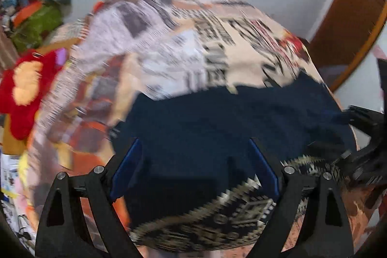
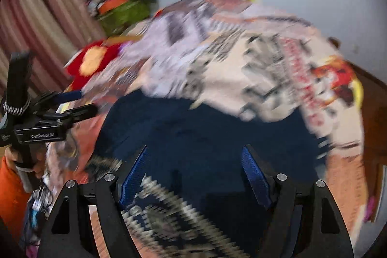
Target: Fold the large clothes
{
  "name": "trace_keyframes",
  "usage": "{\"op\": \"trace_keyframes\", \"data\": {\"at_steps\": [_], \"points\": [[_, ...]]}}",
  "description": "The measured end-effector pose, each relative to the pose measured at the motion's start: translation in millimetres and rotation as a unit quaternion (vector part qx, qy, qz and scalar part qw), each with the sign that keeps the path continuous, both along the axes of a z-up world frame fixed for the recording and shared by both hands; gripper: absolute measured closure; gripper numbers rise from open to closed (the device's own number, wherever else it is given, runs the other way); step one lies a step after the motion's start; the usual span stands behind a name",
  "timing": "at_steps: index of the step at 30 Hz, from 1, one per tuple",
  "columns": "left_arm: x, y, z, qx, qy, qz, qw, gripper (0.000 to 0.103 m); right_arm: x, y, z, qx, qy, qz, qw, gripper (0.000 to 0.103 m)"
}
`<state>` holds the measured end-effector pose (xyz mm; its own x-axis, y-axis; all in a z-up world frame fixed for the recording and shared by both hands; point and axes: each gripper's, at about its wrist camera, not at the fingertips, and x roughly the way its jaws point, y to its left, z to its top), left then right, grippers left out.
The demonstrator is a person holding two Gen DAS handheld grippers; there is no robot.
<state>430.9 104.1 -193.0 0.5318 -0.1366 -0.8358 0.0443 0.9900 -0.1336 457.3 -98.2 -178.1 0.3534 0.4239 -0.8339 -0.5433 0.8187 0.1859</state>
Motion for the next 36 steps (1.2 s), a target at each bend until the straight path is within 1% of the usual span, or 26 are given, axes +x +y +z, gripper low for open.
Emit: {"op": "trace_keyframes", "data": {"at_steps": [3,4,5,6,8,9,10,13,17,21,24,28,30,32,34,36], "points": [[-2.8,-17.1,-27.8,0.002,0.032,-0.018,0.9993,0.015,-11.9,17.4,-31.5,-0.039,0.019,0.029,0.999,0.026],[-2.7,-19.5,-35.7,0.002,0.041,-0.02,0.9989,0.015,-15.2,20.0,-42.8,-0.053,0.027,0.035,0.998,0.026],[-5.0,-23.1,-46.7,0.008,0.053,-0.021,0.9984,0.014,-17.3,19.1,-49.0,-0.056,0.03,0.033,0.997,0.026],[-8.1,-24.9,-54.1,0.012,0.054,-0.023,0.9982,0.014,-19.2,15.2,-53.7,-0.05,0.03,0.028,0.998,0.026],[-16.8,-23.6,-62.0,0.004,0.04,-0.021,0.999,0.012,-23.1,6.1,-57.9,-0.04,0.033,0.027,0.998,0.022],[-19.2,-22.2,-63.3,0.004,0.037,-0.017,0.9991,0.008,-24.8,3.4,-58.6,-0.042,0.034,0.031,0.998,0.02],[-21.3,-20.9,-64.2,0.003,0.035,-0.013,0.9993,0.006,-28.2,0.6,-59.3,-0.048,0.031,0.037,0.998,0.018],[-27.8,-17.5,-64.8,-0.01,0.034,-0.004,0.9994,0.006,-35.1,-7.0,-59.1,-0.063,0.019,0.042,0.997,0.011],[-39.2,-13.6,-58.1,-0.011,0.02,-0.001,0.9997,0.006,-39.0,-23.4,-56.7,-0.051,0.03,0.034,0.998,0.01],[-54.9,-3.3,-49.8,-0.019,0.011,0.009,0.9997,0.006,-46.4,-37.7,-51.9,-0.055,0.028,0.022,0.998,0.01],[-70.3,12.2,-42.1,-0.027,0.007,0.033,0.9991,0.007,-52.6,-43.4,-48.9,-0.061,0.025,0.019,0.998,0.01],[-89.7,33.8,-32.3,-0.015,-0.006,0.074,0.9971,0.007,-61.5,-46.2,-43.0,-0.077,0.014,0.013,0.997,0.01],[-99.9,44.1,-29.0,-0.017,-0.009,0.095,0.9953,0.007,-67.7,-44.8,-38.1,-0.09,0.0,0.011,0.996,0.01],[-110.3,53.7,-28.5,-0.031,-0.007,0.117,0.9926,0.007,-74.5,-41.0,-32.4,-0.1,-0.017,0.012,0.995,0.01],[-120.0,61.7,-31.3,-0.054,0.0,0.139,0.9889,0.007,-80.7,-36.2,-25.4,-0.102,-0.035,0.019,0.994,0.01],[-129.7,67.0,-37.5,-0.083,0.013,0.162,0.9831,0.007,-86.6,-28.7,-17.8,-0.104,-0.056,0.022,0.993,0.01]]}}
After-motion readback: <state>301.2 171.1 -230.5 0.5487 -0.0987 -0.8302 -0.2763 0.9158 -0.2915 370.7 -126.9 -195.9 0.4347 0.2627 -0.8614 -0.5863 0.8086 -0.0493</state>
